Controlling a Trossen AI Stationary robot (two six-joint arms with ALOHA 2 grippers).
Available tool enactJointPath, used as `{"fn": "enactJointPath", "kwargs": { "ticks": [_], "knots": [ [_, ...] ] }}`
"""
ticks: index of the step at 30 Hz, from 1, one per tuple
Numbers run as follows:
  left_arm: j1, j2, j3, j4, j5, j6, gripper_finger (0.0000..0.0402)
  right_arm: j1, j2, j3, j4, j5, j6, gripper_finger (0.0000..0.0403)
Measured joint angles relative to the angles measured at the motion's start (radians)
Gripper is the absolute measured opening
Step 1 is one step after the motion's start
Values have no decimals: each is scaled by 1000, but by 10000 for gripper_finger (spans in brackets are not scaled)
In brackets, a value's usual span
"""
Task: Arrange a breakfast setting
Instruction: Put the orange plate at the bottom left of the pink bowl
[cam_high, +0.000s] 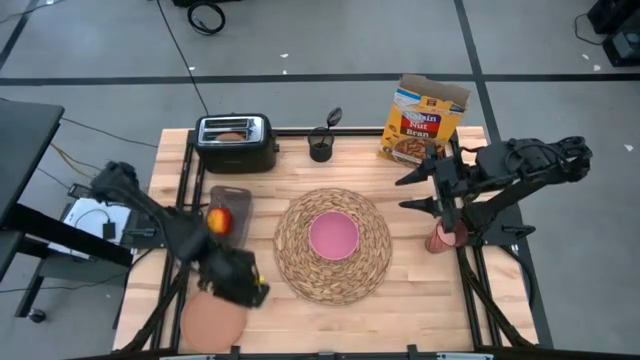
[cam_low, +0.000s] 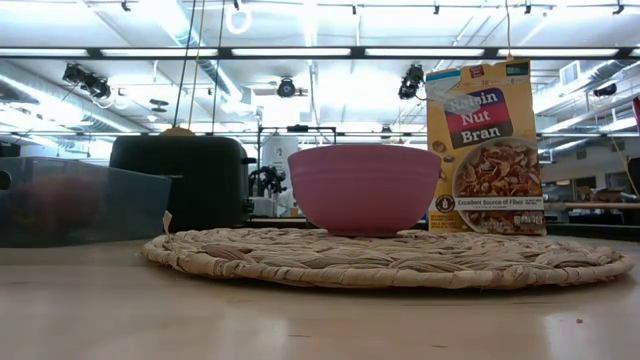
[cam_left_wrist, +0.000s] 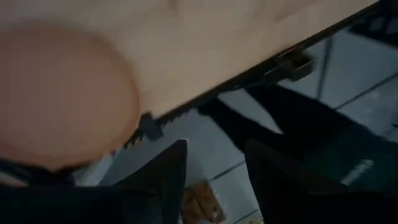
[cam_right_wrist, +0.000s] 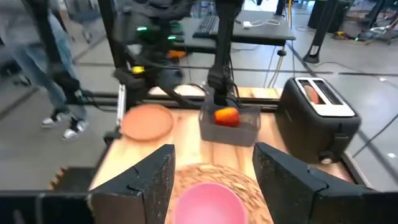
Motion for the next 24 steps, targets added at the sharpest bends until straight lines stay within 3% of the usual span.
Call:
{"fn": "enactJointPath", "kwargs": {
  "ticks": [5,11,16,24],
  "knots": [
    [-78,130,-1,119,1,-124,163,-41,0,0,-9,0,-34,222],
    [-117,243,-1,239,-2,-174,162,-91,13,0,-135,-44,-16,222],
    [-122,299,-1,229,6,-186,162,-116,18,0,-202,-51,-16,222],
    [-146,356,-1,80,-19,-265,162,-167,9,0,-218,-37,-5,221]
  ]
}}
